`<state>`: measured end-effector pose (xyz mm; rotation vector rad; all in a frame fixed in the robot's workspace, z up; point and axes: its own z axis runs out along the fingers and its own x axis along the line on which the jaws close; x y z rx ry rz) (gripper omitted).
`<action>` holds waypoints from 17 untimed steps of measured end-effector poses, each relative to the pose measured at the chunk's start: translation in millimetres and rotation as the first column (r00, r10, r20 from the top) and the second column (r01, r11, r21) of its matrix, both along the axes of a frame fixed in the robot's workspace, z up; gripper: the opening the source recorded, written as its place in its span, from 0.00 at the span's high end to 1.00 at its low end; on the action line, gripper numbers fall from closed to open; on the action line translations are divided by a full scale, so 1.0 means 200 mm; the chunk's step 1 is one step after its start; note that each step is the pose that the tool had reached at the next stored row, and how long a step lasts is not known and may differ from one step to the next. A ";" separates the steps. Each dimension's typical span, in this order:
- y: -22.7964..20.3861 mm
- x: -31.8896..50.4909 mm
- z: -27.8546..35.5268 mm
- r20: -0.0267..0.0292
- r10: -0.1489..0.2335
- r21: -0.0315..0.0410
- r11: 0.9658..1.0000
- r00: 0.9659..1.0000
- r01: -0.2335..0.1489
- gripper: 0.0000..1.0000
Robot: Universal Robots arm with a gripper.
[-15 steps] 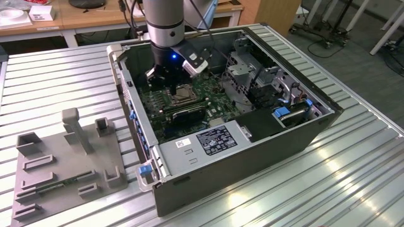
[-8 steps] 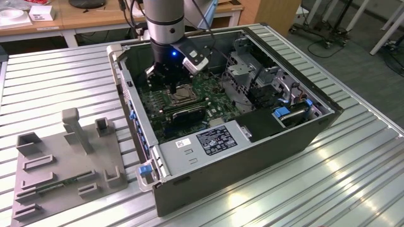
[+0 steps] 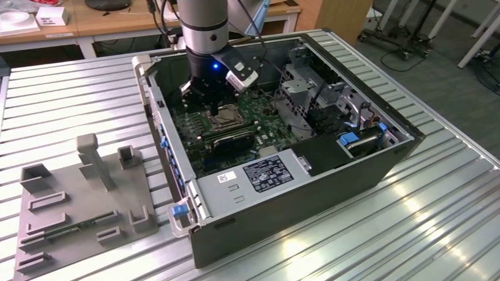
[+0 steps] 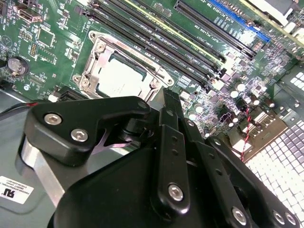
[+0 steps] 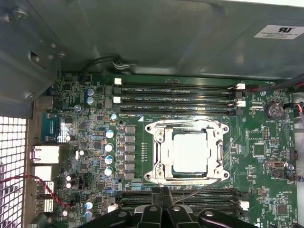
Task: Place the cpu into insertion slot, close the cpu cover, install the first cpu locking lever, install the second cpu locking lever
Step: 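Install the second cpu locking lever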
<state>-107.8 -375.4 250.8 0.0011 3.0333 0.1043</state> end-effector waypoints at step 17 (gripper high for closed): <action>0.000 0.000 0.051 0.000 0.000 0.001 1.000 1.000 0.000 0.89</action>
